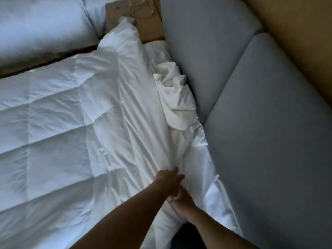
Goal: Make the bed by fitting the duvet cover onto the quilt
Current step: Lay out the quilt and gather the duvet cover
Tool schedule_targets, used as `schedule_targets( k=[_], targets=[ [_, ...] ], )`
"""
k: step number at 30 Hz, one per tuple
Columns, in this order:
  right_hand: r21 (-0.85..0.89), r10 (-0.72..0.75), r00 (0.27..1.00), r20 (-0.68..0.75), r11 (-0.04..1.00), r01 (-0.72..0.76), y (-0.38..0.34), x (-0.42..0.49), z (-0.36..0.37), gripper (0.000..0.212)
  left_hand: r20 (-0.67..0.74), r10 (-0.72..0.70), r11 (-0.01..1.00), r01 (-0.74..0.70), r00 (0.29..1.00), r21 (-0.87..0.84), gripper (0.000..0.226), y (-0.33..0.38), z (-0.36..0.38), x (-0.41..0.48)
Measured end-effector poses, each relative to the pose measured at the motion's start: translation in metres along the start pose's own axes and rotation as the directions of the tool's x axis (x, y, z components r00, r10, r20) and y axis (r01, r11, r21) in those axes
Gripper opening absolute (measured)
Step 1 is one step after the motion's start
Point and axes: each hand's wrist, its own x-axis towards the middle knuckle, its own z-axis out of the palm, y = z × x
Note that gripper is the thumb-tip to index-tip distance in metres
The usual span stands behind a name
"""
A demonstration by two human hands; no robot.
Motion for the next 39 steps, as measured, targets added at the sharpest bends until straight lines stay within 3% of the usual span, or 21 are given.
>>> schedule_targets(
  k=[2,5,7,8,10,12,13,16,18,20,22,25,29,33,36,39],
  targets=[
    [-0.056,-0.007,0.997,0.082,0.998,0.012,0.01,0.003,-0.002,0.063,0.024,-0.107,0.994,0.108,0.994,-0.013,0.058,-0.008,0.018,0.005],
    [0.026,0.019,0.986,0.165,0.999,-0.024,0.014,0.004,0.0,0.057,-0.119,-0.187,0.982,0.181,0.975,-0.062,0.047,-0.022,0.048,-0.01],
    [0.016,-0.002,0.988,0.155,1.0,0.0,0.006,0.004,0.005,0.039,-0.199,-0.252,0.966,0.233,0.947,-0.113,0.048,-0.031,0.066,-0.025],
    [-0.018,-0.018,0.995,0.095,1.0,0.019,0.003,0.005,0.006,0.033,-0.221,-0.287,0.955,0.26,0.932,-0.143,0.049,-0.035,0.076,-0.033],
    [-0.087,-0.043,0.983,-0.179,0.996,0.028,0.005,0.012,0.005,0.034,-0.236,-0.343,0.932,0.299,0.909,-0.205,0.05,-0.04,0.095,-0.048],
    [-0.127,-0.055,0.903,-0.425,0.992,0.001,0.003,0.016,0.001,0.041,-0.235,-0.386,0.909,0.324,0.892,-0.264,0.051,-0.043,0.111,-0.06],
    [-0.156,-0.045,0.885,-0.463,0.987,-0.031,0.001,0.017,-0.001,0.045,-0.238,-0.402,0.899,0.332,0.884,-0.284,0.052,-0.043,0.118,-0.066],
    [-0.351,0.007,0.938,-0.346,0.926,-0.136,0.002,0.024,-0.001,0.05,-0.245,-0.425,0.88,0.334,0.872,-0.337,0.056,-0.042,0.132,-0.08],
    [-0.302,0.094,0.97,-0.224,0.94,-0.161,0.007,0.021,0.001,0.048,-0.236,-0.423,0.875,0.325,0.875,-0.36,0.058,-0.039,0.136,-0.091],
    [-0.15,0.112,0.955,-0.274,0.976,-0.158,0.013,0.009,0.003,0.037,-0.213,-0.42,0.865,0.317,0.882,-0.389,0.059,-0.036,0.136,-0.101],
    [-0.059,0.084,0.921,-0.38,0.992,-0.115,0.021,-0.009,0.003,0.021,-0.184,-0.417,0.845,0.305,0.89,-0.44,0.06,-0.034,0.135,-0.112],
    [0.058,0.129,0.835,-0.535,0.992,-0.116,0.037,-0.042,0.008,0.034,-0.165,-0.391,0.836,0.275,0.905,-0.475,0.064,-0.034,0.132,-0.129],
    [0.2,0.145,0.73,-0.668,0.98,-0.012,0.026,-0.082,0.012,0.025,-0.154,-0.386,0.818,0.261,0.909,-0.512,0.064,-0.05,0.135,-0.15],
    [0.173,0.023,0.573,-0.819,0.963,0.208,-0.017,-0.125,-0.008,0.027,-0.188,-0.397,0.826,0.261,0.898,-0.5,0.062,-0.06,0.135,-0.162],
    [0.131,-0.001,0.455,-0.891,0.958,0.257,-0.044,-0.165,-0.04,0.029,-0.229,-0.414,0.833,0.265,0.881,-0.486,0.065,-0.057,0.133,-0.168],
    [0.158,-0.016,0.422,-0.907,0.913,0.375,-0.069,-0.199,-0.078,0.032,-0.204,-0.429,0.813,0.277,0.88,-0.513,0.076,-0.053,0.123,-0.168]
  ],
)
